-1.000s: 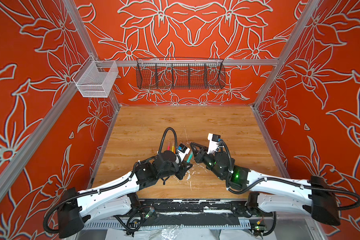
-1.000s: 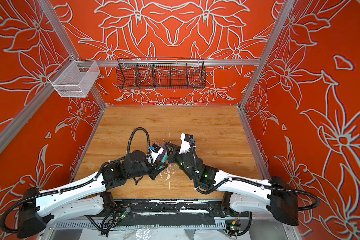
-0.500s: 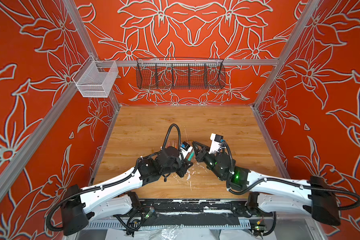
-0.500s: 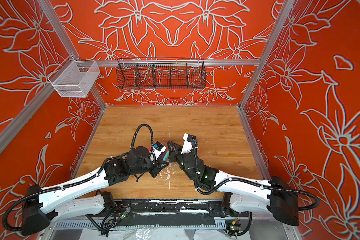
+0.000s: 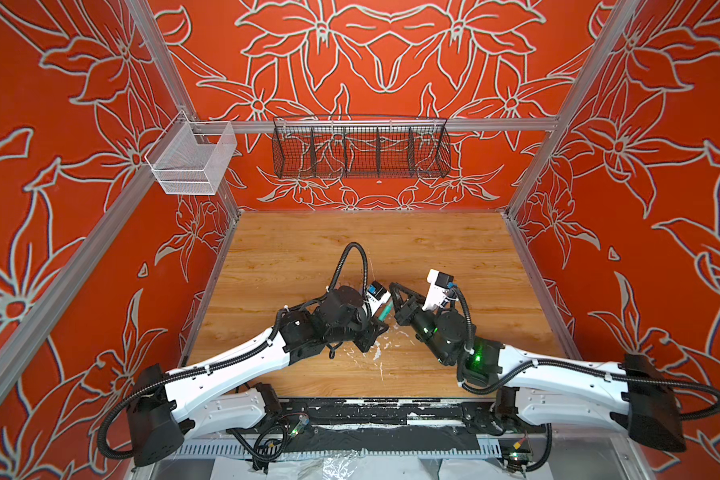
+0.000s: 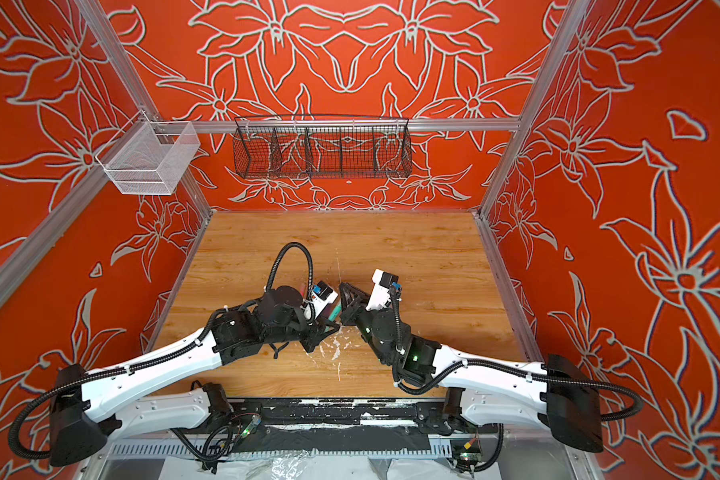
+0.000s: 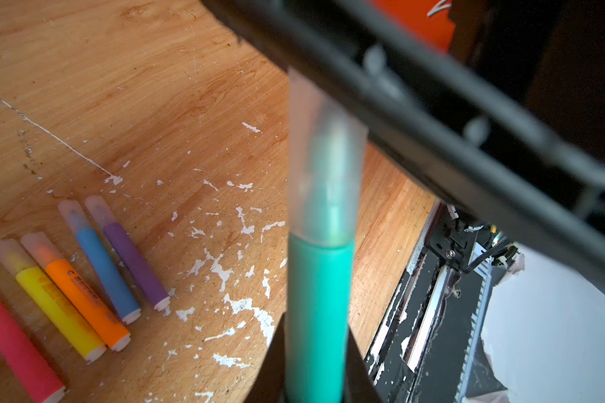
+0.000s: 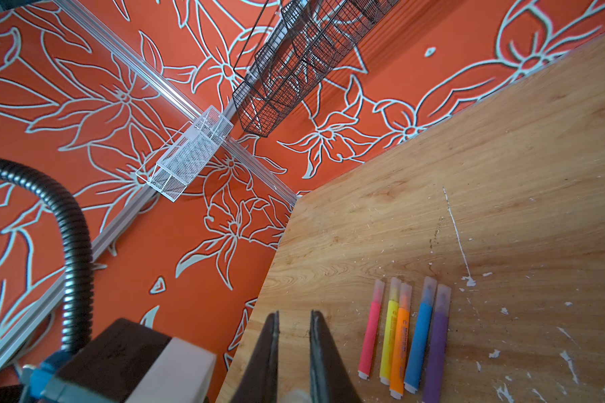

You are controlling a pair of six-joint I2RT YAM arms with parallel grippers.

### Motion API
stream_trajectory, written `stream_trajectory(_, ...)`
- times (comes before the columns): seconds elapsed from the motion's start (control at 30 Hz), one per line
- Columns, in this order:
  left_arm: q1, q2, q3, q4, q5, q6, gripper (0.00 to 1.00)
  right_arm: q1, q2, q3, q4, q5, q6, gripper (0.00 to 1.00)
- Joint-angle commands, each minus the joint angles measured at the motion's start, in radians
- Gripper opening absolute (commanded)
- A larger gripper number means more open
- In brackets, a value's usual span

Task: Insert the pens into the pen caps
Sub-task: 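Open the right gripper and draw it back from the capped green marker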

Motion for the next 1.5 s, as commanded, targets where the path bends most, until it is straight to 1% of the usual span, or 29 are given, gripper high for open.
stream_trajectory(0.0, 0.069, -0.024, 0.115, 0.344, -0.195, -0.033, 0.0, 0.11, 0.03, -0.067, -0.159, -0.234, 0.011, 0.0)
stream_trajectory(0.07, 0.069, -0.025, 0.122, 0.354, -0.207, -0.016, 0.0, 0.116, 0.037, -0.073, -0.139, -0.229, 0.014, 0.0)
stream_trajectory(0.27, 0.076, -0.016, 0.16, 0.395, -0.302, 0.031, 0.0, 0.128, 0.06, -0.064, -0.12, -0.245, 0.027, 0.0)
stream_trajectory(0.4, 0.089, 0.02, 0.24, 0.368, -0.352, 0.051, 0.0, 0.143, 0.083, -0.061, -0.105, -0.244, 0.027, 0.0)
stream_trajectory(0.5, 0.105, 0.061, 0.329, 0.311, -0.375, 0.048, 0.0, 0.155, 0.1, -0.082, -0.047, -0.235, 0.026, 0.0)
stream_trajectory(0.6, 0.117, 0.088, 0.369, 0.315, -0.373, 0.04, 0.0, 0.167, 0.13, -0.099, 0.051, -0.248, 0.015, 0.0)
stream_trajectory(0.7, 0.117, 0.085, 0.363, 0.318, -0.357, 0.032, 0.0, 0.166, 0.133, -0.066, 0.0, -0.222, 0.007, 0.0)
stream_trajectory(0.77, 0.117, 0.064, 0.332, 0.312, -0.323, 0.026, 0.0, 0.151, 0.109, -0.066, -0.024, -0.21, 0.004, 0.0)
stream_trajectory(0.87, 0.117, 0.006, 0.227, 0.299, -0.277, 0.01, 0.0, 0.107, 0.041, -0.046, -0.145, -0.179, -0.001, 0.13)
stream_trajectory(0.93, 0.117, -0.037, 0.153, 0.257, -0.278, -0.007, 0.0, 0.063, -0.014, -0.042, -0.219, -0.166, -0.015, 0.27)
stream_trajectory(0.97, 0.117, -0.057, 0.113, 0.228, -0.286, -0.019, 0.0, 0.04, -0.048, -0.041, -0.268, -0.147, -0.017, 0.35)
stream_trajectory(1.0, 0.117, -0.075, 0.072, 0.197, -0.303, -0.032, 0.0, 0.016, -0.08, -0.04, -0.31, -0.129, -0.03, 0.43)
stream_trajectory(1.03, 0.118, -0.091, 0.032, 0.18, -0.321, -0.044, 0.0, -0.003, -0.114, -0.04, -0.349, -0.114, -0.039, 0.48)
stream_trajectory(1.1, 0.126, -0.131, -0.06, 0.156, -0.392, -0.08, 0.0, -0.048, -0.183, -0.041, -0.44, -0.081, -0.056, 0.6)
stream_trajectory(1.17, 0.161, -0.158, -0.128, 0.117, -0.435, -0.137, 0.0, -0.076, -0.237, -0.039, -0.513, -0.029, -0.091, 0.73)
stream_trajectory(1.2, 0.192, -0.173, -0.16, 0.099, -0.433, -0.173, 0.0, -0.091, -0.256, -0.032, -0.565, 0.003, -0.101, 0.76)
stream_trajectory(1.3, 0.282, -0.23, -0.247, 0.077, -0.416, -0.264, 0.0, -0.132, -0.297, -0.017, -0.689, 0.079, -0.122, 0.82)
stream_trajectory(1.37, 0.318, -0.262, -0.3, 0.079, -0.416, -0.319, 0.0, -0.154, -0.319, -0.018, -0.751, 0.125, -0.128, 0.85)
stream_trajectory(1.47, 0.361, -0.268, -0.353, 0.081, -0.389, -0.375, 0.0, -0.183, -0.36, -0.036, -0.81, 0.151, -0.123, 0.86)
